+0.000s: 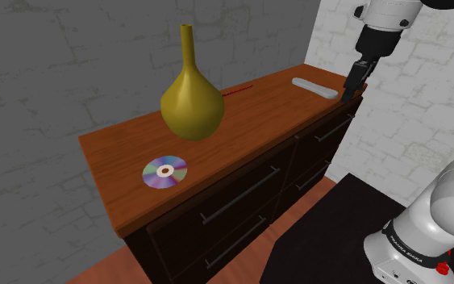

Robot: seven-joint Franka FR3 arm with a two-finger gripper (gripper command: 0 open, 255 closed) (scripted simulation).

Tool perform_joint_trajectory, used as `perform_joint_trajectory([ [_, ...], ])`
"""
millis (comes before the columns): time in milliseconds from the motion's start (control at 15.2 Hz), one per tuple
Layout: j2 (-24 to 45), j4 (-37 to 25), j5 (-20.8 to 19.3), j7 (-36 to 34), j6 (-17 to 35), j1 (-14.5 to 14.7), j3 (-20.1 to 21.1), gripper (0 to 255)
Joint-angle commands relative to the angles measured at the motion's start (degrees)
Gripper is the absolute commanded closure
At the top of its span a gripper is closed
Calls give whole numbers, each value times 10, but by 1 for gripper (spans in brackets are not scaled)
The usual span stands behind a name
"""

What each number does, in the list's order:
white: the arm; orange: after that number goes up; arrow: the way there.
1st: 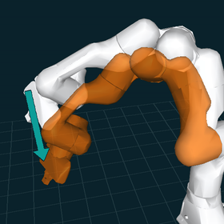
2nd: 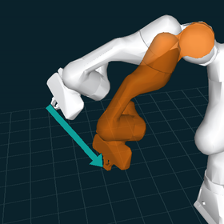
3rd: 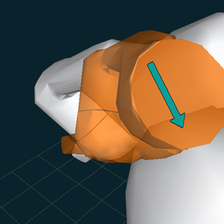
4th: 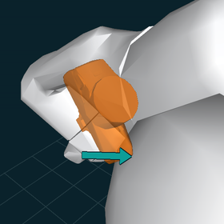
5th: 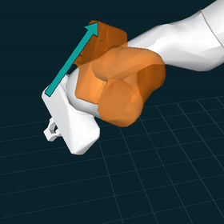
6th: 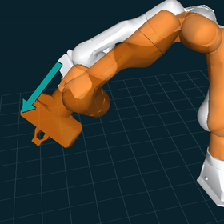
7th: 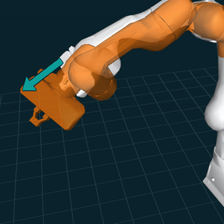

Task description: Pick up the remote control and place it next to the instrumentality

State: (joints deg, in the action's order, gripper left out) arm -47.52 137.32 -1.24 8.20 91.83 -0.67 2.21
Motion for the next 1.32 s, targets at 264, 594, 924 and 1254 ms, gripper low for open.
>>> perform_joint_trajectory([
  [264,66,-22,-20,35,41,-15,-38,0],
  [594,157,-66,-35,78,86,-30,-82,0],
  [924,254,-127,-35,123,120,-40,-124,0],
  [1254,358,-205,-19,171,141,-49,-161,0],
])
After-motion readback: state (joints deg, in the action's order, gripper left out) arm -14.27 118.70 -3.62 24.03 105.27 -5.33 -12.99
